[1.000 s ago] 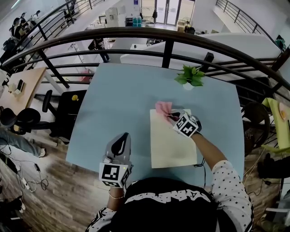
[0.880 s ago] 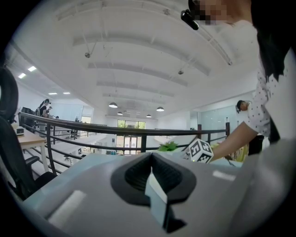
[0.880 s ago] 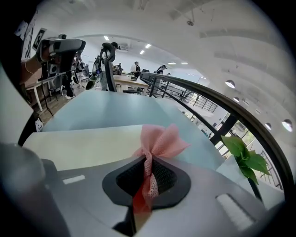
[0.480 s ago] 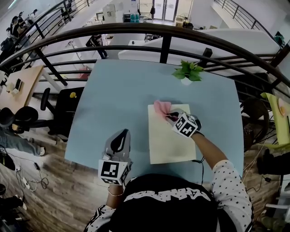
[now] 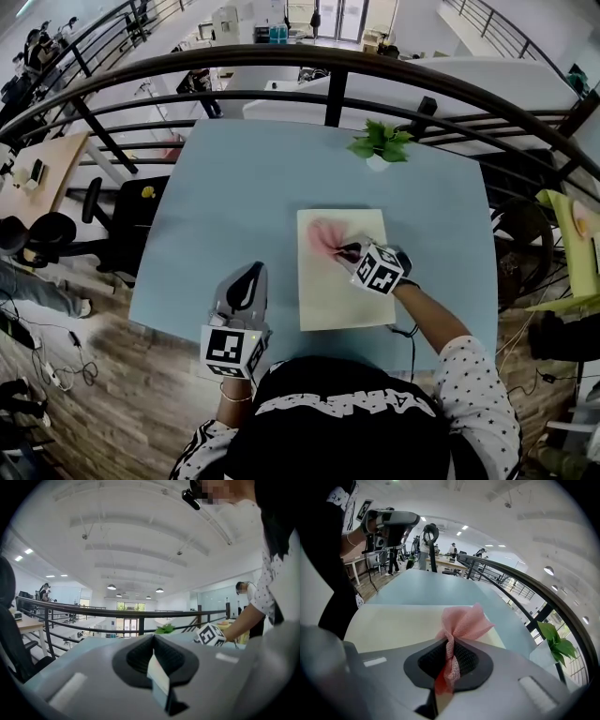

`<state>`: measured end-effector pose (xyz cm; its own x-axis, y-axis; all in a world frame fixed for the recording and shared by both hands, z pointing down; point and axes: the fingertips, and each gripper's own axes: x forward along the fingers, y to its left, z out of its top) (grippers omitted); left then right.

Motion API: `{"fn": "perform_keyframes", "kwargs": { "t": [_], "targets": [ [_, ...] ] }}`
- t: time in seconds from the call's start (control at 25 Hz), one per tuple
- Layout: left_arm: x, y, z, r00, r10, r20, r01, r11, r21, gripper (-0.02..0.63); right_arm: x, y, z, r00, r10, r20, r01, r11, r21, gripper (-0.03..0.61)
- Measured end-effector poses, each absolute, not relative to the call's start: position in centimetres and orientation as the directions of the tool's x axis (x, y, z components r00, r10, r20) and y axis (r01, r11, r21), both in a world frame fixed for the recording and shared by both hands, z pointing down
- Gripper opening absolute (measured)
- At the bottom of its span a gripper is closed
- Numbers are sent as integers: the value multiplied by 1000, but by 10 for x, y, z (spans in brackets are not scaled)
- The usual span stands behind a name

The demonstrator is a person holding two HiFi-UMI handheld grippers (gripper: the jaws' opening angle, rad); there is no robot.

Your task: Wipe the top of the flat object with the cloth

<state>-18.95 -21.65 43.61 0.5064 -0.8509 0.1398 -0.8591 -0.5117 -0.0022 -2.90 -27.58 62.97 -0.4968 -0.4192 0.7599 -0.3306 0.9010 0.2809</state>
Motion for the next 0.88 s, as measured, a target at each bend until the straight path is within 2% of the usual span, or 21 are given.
{"fn": "perform_keyframes", "kwargs": {
  "t": [0.88],
  "targets": [
    [-136, -195, 423, 502, -851, 152, -860, -511, -18, 0, -34, -162, 629, -601, -216, 770, -123, 976, 177, 20]
  ]
}}
